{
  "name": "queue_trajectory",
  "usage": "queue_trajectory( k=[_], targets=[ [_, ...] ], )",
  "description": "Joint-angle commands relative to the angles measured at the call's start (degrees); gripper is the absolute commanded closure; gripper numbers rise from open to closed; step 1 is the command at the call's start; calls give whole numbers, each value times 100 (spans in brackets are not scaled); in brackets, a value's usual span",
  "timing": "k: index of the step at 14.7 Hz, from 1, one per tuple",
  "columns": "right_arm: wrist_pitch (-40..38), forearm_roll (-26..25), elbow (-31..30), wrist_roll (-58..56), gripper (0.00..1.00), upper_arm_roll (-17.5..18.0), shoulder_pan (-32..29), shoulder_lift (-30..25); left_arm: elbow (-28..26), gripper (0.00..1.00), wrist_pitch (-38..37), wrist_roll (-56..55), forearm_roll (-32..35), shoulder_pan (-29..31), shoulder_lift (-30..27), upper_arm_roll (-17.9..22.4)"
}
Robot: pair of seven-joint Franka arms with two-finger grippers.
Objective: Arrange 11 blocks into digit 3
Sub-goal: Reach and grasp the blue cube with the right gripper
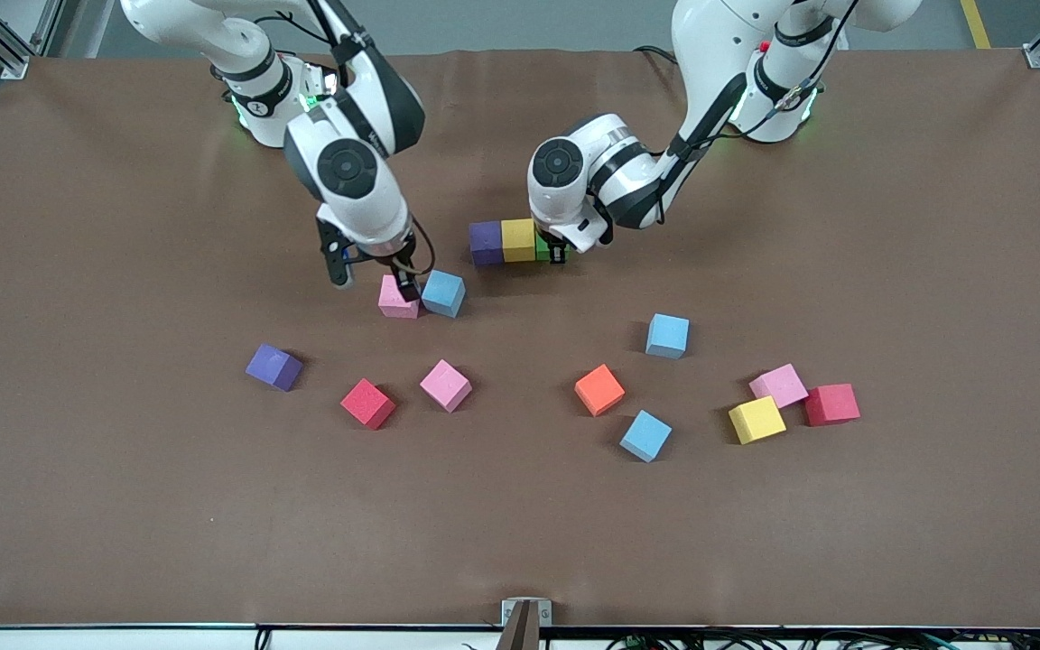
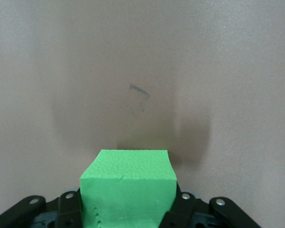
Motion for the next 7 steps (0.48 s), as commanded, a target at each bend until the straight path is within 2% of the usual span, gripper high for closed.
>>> queue_trajectory(
  k=[1, 7],
  targets=[
    [100, -79, -87, -931, 0, 84, -477, -47, 30, 72, 37, -109, 71, -64, 20, 17],
    [504, -79, -87, -2900, 0, 84, -1339, 129, 39, 72, 90, -109, 71, -72, 55, 26]
  ],
)
